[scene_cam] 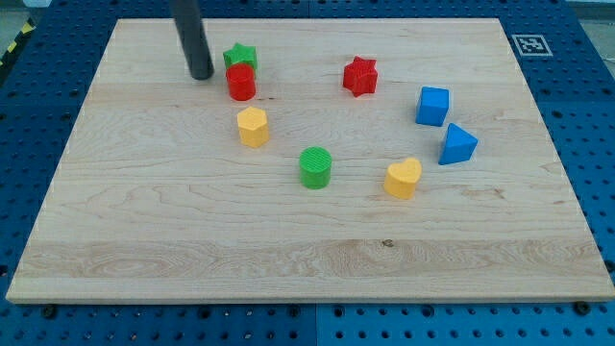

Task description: Slightly move the red circle to the top right of the yellow hexagon

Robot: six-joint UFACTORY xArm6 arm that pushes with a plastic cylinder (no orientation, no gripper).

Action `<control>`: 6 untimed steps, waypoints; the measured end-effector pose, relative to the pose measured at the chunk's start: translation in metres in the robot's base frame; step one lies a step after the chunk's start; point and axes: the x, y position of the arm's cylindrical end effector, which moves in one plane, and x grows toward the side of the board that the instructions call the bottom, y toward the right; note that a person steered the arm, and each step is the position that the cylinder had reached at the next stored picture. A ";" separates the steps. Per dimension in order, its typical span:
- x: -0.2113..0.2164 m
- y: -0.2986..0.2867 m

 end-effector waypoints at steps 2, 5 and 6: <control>0.007 0.088; 0.047 0.082; 0.049 0.083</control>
